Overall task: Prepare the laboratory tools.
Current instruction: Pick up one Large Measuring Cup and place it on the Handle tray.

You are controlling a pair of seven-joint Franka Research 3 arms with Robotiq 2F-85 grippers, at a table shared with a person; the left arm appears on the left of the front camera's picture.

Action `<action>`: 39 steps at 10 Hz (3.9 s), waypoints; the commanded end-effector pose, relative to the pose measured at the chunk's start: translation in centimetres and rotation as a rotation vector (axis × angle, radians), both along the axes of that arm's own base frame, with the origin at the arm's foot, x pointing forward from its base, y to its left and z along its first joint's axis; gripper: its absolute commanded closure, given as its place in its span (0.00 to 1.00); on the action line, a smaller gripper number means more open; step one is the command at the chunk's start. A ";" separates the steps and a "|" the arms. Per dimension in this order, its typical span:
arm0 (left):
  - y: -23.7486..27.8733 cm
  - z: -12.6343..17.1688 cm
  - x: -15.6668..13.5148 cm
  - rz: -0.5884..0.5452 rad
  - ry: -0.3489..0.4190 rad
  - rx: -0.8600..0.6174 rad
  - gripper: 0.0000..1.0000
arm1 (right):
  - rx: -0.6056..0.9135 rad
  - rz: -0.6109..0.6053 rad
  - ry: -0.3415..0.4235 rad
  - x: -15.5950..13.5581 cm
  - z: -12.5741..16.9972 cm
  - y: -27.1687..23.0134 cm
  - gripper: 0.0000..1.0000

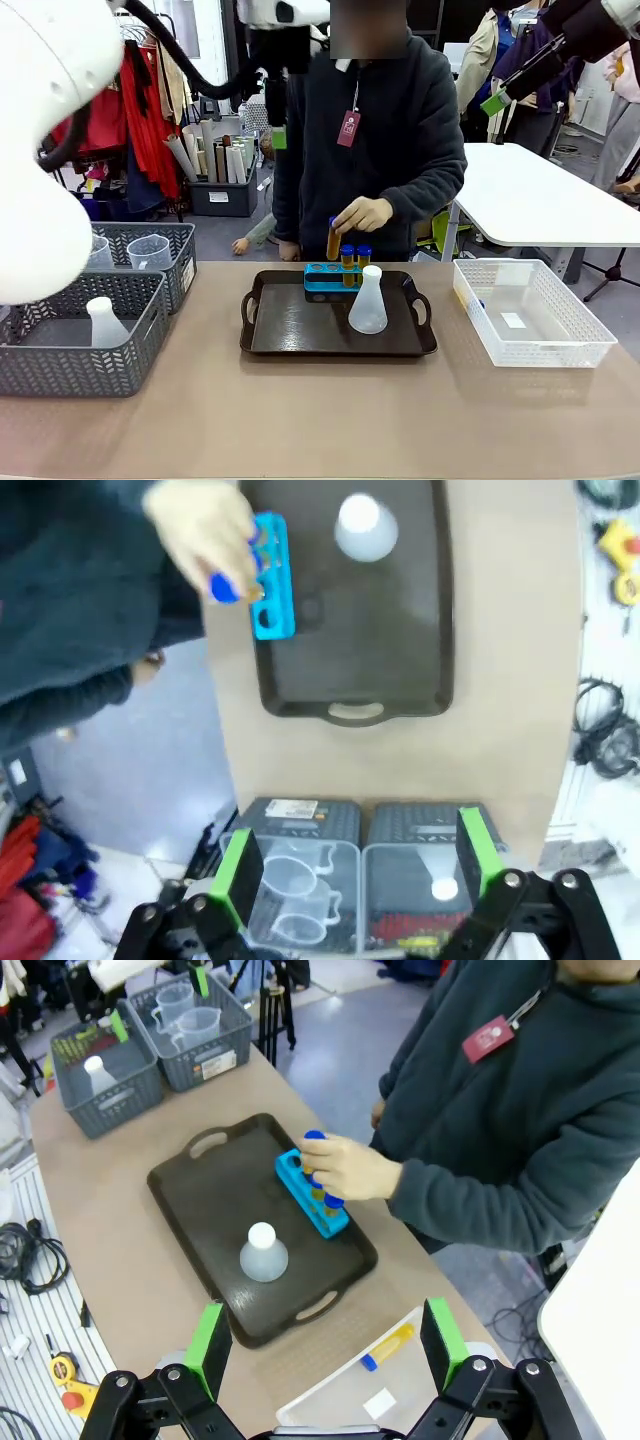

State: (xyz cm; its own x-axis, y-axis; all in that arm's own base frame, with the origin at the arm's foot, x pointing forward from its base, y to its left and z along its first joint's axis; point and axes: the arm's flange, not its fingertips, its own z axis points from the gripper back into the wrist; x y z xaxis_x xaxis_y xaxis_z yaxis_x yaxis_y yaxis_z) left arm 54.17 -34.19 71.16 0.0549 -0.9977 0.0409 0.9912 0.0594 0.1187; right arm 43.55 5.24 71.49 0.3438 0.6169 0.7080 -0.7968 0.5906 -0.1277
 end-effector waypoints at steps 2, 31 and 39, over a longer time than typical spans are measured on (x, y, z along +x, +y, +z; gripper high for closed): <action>8.5 -7.6 -9.3 0.271 -0.039 -0.055 0.00 | 0.002 0.008 -0.004 -0.1 0.1 0.0 0.00; 23.7 -5.7 -3.4 1.074 -0.024 -0.126 0.00 | 0.002 0.008 -0.004 -0.1 0.1 0.0 0.00; 23.9 -6.3 -1.0 1.113 -0.095 -0.047 0.00 | 0.002 0.008 -0.004 -0.1 0.1 0.0 0.00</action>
State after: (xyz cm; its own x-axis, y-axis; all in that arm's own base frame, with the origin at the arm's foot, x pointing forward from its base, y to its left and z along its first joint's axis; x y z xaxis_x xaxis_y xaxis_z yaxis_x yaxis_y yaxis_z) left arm 52.49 -10.54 65.16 0.9026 -0.4099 0.1316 0.3989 0.9113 0.1024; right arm 43.56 5.23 71.48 0.3443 0.6168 0.7078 -0.7966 0.5909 -0.1275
